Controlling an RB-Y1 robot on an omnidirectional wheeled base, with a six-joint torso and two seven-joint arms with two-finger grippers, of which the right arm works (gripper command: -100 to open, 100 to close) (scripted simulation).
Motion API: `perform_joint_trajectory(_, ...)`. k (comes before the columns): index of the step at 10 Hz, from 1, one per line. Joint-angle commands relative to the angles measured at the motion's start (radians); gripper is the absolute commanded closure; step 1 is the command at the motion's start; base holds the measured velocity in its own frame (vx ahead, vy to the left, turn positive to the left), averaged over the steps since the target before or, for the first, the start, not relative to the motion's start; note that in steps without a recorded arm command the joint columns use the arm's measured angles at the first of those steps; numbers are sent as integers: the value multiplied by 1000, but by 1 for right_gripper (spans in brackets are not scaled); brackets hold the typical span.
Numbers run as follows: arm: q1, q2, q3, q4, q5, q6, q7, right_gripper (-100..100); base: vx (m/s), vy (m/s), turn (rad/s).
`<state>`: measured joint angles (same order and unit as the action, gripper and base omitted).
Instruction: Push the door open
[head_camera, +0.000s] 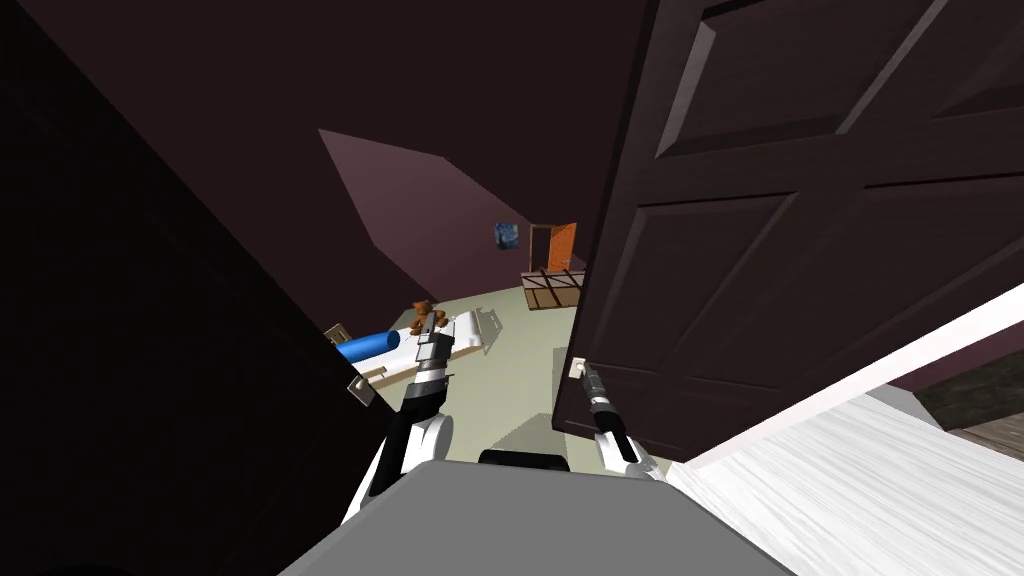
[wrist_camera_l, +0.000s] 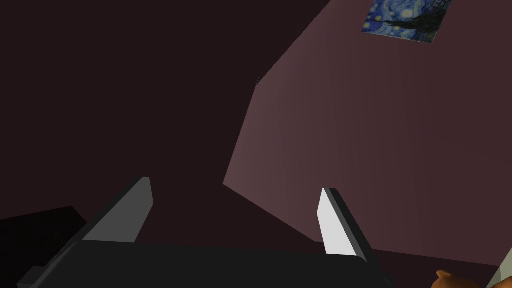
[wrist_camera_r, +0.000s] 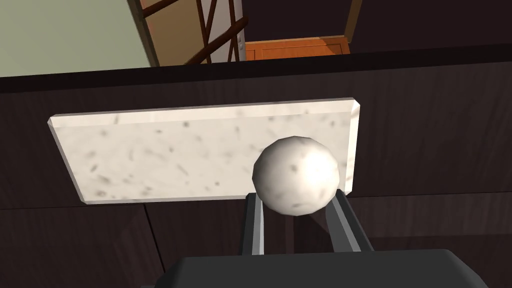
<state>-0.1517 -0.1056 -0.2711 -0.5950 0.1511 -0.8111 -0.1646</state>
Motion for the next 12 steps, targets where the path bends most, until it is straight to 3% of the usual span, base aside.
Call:
perform_joint_trajectory(1,-3,0,-15,-5,-9,-1,9,100,183,57,-43)
perform_joint_trajectory(8,2,-2,-85,-3,-51,3,41,100,201,75,-60)
perform_joint_trajectory(12,7,-13,-113,3,-65,3,50,100,150,17,-40)
